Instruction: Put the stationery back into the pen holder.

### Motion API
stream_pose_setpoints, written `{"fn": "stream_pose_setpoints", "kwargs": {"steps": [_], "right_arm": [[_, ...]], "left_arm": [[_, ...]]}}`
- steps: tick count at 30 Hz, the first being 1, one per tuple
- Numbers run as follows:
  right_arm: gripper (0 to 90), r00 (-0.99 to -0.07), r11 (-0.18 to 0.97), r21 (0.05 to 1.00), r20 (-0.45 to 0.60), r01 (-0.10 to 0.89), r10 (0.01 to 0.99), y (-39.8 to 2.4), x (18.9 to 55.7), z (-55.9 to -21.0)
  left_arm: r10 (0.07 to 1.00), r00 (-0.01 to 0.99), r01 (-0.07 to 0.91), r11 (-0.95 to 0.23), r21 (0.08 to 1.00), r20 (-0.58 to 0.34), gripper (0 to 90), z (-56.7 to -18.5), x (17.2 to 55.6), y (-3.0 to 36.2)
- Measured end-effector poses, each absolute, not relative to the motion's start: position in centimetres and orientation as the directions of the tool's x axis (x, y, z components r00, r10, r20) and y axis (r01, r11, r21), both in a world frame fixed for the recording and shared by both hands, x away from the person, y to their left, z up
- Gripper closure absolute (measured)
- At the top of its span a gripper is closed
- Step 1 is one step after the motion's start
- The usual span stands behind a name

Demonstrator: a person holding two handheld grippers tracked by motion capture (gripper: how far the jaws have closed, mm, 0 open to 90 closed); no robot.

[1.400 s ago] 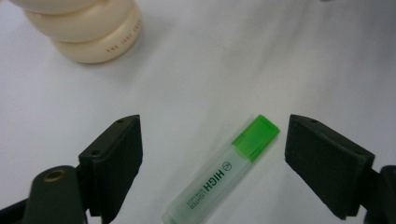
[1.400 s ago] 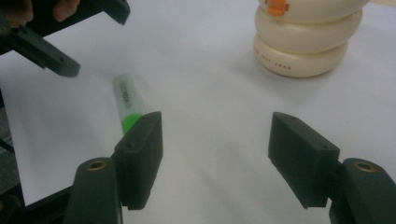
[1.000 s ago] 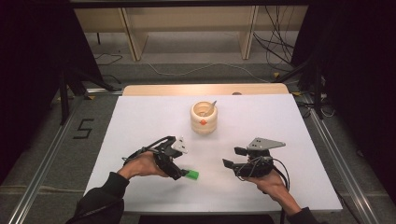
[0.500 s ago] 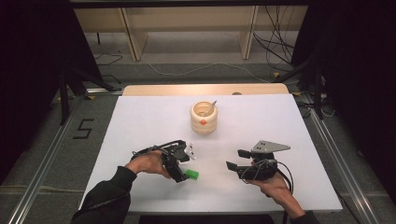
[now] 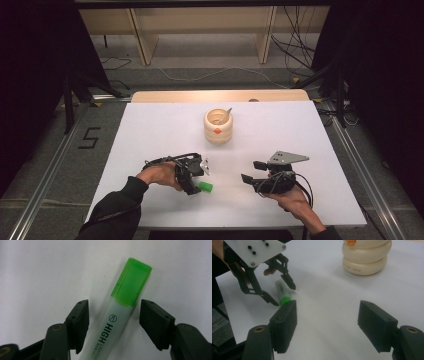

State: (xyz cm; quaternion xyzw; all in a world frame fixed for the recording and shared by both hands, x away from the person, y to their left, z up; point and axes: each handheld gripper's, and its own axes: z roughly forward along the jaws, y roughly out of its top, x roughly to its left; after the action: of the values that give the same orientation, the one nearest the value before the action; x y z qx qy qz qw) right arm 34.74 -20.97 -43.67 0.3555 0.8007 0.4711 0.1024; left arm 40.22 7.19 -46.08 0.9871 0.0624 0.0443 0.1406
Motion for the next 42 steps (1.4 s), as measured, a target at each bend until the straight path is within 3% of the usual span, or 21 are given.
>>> {"fn": "stream_pose_setpoints", "kwargs": {"steps": [16,21,28,35,42], "right_arm": [[32.9,-0.723,0.3,0.826,0.175,0.478,0.668,-21.2,34.8,-43.7],[33.1,-0.722,0.3,0.824,0.177,0.481,0.669,-21.2,34.8,-43.6],[33.4,-0.723,0.3,0.825,0.176,0.478,0.668,-21.2,34.8,-43.6],[33.6,-0.724,0.297,0.83,0.173,0.472,0.667,-21.2,34.8,-43.6],[33.6,-0.721,0.294,0.83,0.173,0.473,0.671,-21.3,34.8,-43.6]], "left_arm": [[0.06,0.995,0.038,-0.966,0.254,0.078,55.9,-46.0,40.1,6.5],[0.034,0.998,0.017,-0.965,0.261,0.057,64.6,-46.0,40.0,6.6],[0.018,0.998,0.001,-0.965,0.261,0.063,66.1,-46.0,40.0,6.6],[0.067,0.995,0.048,-0.969,0.244,0.069,66.4,-45.8,40.2,6.5],[0.165,0.986,0.146,-0.944,0.297,0.04,66.4,-45.0,41.0,7.0]]}}
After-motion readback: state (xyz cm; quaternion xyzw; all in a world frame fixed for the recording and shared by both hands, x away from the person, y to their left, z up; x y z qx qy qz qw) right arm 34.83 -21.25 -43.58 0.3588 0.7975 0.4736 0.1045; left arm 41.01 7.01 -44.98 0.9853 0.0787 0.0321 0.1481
